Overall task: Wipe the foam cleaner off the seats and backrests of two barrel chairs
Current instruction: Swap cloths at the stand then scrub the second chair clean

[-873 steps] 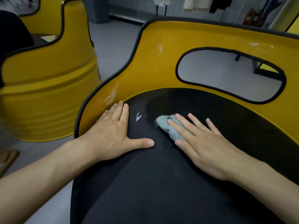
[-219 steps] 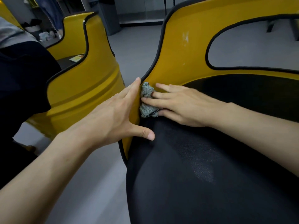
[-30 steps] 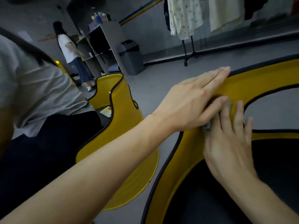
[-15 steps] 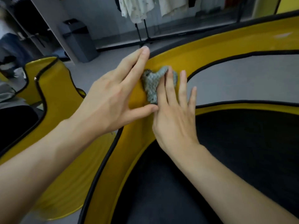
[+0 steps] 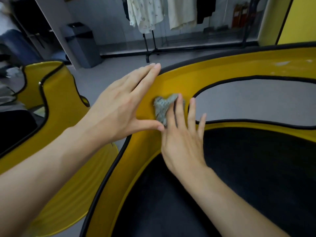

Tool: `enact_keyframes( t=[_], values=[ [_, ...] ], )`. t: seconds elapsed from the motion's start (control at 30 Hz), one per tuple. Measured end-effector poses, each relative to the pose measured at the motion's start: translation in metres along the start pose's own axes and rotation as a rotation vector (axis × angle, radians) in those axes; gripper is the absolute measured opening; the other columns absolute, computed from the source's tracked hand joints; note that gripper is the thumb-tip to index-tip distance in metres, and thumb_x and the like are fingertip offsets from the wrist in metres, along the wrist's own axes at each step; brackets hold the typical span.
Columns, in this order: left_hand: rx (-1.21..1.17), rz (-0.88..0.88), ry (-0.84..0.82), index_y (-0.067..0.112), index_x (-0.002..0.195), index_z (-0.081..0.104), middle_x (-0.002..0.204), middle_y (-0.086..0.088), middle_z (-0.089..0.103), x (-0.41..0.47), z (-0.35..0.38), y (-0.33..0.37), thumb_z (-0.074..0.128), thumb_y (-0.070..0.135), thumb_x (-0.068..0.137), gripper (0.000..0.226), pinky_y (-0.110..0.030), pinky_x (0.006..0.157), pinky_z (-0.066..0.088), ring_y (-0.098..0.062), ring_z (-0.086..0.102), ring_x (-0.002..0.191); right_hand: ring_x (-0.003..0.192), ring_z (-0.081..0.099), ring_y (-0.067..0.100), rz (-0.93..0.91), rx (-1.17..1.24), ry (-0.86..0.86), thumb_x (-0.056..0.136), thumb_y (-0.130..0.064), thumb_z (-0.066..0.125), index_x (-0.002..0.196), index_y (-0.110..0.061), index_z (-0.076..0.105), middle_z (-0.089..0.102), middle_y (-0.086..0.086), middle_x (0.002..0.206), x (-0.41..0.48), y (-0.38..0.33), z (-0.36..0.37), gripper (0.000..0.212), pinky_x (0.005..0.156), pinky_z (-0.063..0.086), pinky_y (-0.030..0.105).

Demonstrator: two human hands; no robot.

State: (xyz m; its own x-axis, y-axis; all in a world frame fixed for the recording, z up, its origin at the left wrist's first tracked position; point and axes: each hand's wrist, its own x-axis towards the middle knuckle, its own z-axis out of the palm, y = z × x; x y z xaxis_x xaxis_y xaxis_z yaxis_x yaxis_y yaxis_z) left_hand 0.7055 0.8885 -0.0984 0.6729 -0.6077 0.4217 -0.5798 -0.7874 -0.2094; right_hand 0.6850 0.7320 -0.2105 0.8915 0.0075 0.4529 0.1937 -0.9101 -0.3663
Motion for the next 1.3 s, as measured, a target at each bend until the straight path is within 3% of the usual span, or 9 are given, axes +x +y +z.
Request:
enact_keyframes(
  t=[0.13, 0.33, 0.43, 0.6, 0.73, 0.9, 1.1, 1.2, 1.3],
  values=[
    [-0.019, -0.038, -0.047, 0.019, 0.164, 0.002, 0.171, -0.002, 0.010, 0.000, -0.003, 0.002, 0.058, 0.085, 0.072, 0.127, -0.034, 0.125, 0.013, -0.021, 0.012, 0.157, 0.151, -0.022, 0.033, 0.028, 0.041, 0.115, 0.099, -0.044, 0.028, 0.161, -0.020, -0.008, -0.017, 0.004, 0.167, 0.030, 0.000, -0.023, 0.075, 0.119, -0.001, 0.066],
    [-0.026, -0.059, -0.022, 0.019, 0.164, 0.006, 0.171, -0.001, 0.008, 0.000, -0.002, 0.007, 0.063, 0.080, 0.070, 0.126, -0.034, 0.126, 0.013, -0.019, 0.010, 0.157, 0.151, -0.022, 0.034, -0.013, -0.015, -0.051, 0.105, -0.035, 0.038, 0.160, -0.016, -0.001, -0.018, 0.007, 0.167, -0.027, 0.000, 0.021, 0.070, 0.118, 0.002, 0.067],
    [-0.018, -0.059, -0.043, 0.020, 0.164, 0.006, 0.171, -0.001, 0.007, 0.002, -0.005, 0.007, 0.063, 0.080, 0.068, 0.127, -0.035, 0.125, 0.012, -0.019, 0.009, 0.157, 0.151, -0.024, 0.033, -0.009, -0.015, -0.025, 0.106, -0.034, 0.038, 0.161, -0.020, 0.000, -0.020, 0.004, 0.167, -0.013, 0.005, 0.010, 0.069, 0.118, -0.001, 0.067],
    [-0.025, -0.042, -0.055, 0.018, 0.164, 0.007, 0.171, -0.002, 0.005, 0.001, -0.007, 0.008, 0.063, 0.081, 0.066, 0.129, -0.020, 0.122, -0.002, -0.018, 0.005, 0.157, 0.150, -0.026, 0.032, 0.036, 0.046, 0.106, 0.104, -0.037, 0.037, 0.161, -0.020, -0.008, -0.021, 0.002, 0.167, 0.027, 0.004, -0.019, 0.074, 0.119, -0.003, 0.066],
    [-0.050, -0.044, -0.044, 0.017, 0.164, 0.008, 0.171, -0.002, 0.006, 0.001, -0.004, 0.006, 0.062, 0.086, 0.071, 0.128, -0.014, 0.121, -0.007, -0.017, 0.003, 0.157, 0.151, -0.024, 0.032, 0.045, 0.050, 0.053, 0.105, -0.037, 0.035, 0.160, -0.017, -0.008, -0.019, 0.006, 0.167, -0.005, -0.009, 0.007, 0.073, 0.118, -0.001, 0.067],
    [-0.043, -0.039, -0.009, 0.022, 0.164, 0.006, 0.171, 0.001, 0.004, 0.000, -0.001, 0.004, 0.049, 0.079, 0.085, 0.107, -0.018, 0.121, -0.004, -0.014, 0.002, 0.157, 0.150, -0.025, 0.033, 0.038, 0.001, -0.043, 0.105, -0.030, 0.037, 0.161, -0.015, -0.004, -0.015, 0.008, 0.167, -0.023, -0.011, 0.017, 0.071, 0.118, -0.001, 0.066],
    [-0.060, -0.024, 0.035, 0.021, 0.164, 0.009, 0.171, -0.001, 0.007, 0.000, 0.002, 0.004, 0.042, 0.066, 0.097, 0.087, -0.012, 0.119, -0.006, -0.015, 0.005, 0.157, 0.151, -0.024, 0.031, 0.155, 0.069, 0.123, 0.105, -0.031, 0.038, 0.160, -0.017, -0.009, -0.018, 0.004, 0.167, 0.030, -0.004, -0.022, 0.074, 0.119, -0.003, 0.065],
    [-0.134, 0.001, 0.099, 0.013, 0.163, 0.017, 0.170, -0.007, 0.014, 0.000, 0.003, 0.004, 0.030, 0.049, 0.109, 0.066, -0.020, 0.124, 0.001, -0.015, 0.009, 0.157, 0.151, -0.022, 0.031, 0.176, 0.140, 0.181, 0.105, -0.028, 0.038, 0.161, -0.017, -0.005, -0.014, 0.003, 0.168, 0.029, -0.014, -0.023, 0.071, 0.120, 0.000, 0.066],
    [-0.164, 0.027, 0.131, 0.010, 0.162, 0.020, 0.169, -0.008, 0.018, 0.000, 0.004, 0.003, 0.027, 0.039, 0.111, 0.059, -0.025, 0.126, 0.006, -0.015, 0.011, 0.157, 0.151, -0.022, 0.031, 0.073, 0.148, 0.090, 0.101, -0.029, 0.031, 0.160, -0.017, -0.007, -0.013, 0.005, 0.168, -0.008, -0.041, -0.004, 0.071, 0.120, 0.002, 0.064]
  ],
)
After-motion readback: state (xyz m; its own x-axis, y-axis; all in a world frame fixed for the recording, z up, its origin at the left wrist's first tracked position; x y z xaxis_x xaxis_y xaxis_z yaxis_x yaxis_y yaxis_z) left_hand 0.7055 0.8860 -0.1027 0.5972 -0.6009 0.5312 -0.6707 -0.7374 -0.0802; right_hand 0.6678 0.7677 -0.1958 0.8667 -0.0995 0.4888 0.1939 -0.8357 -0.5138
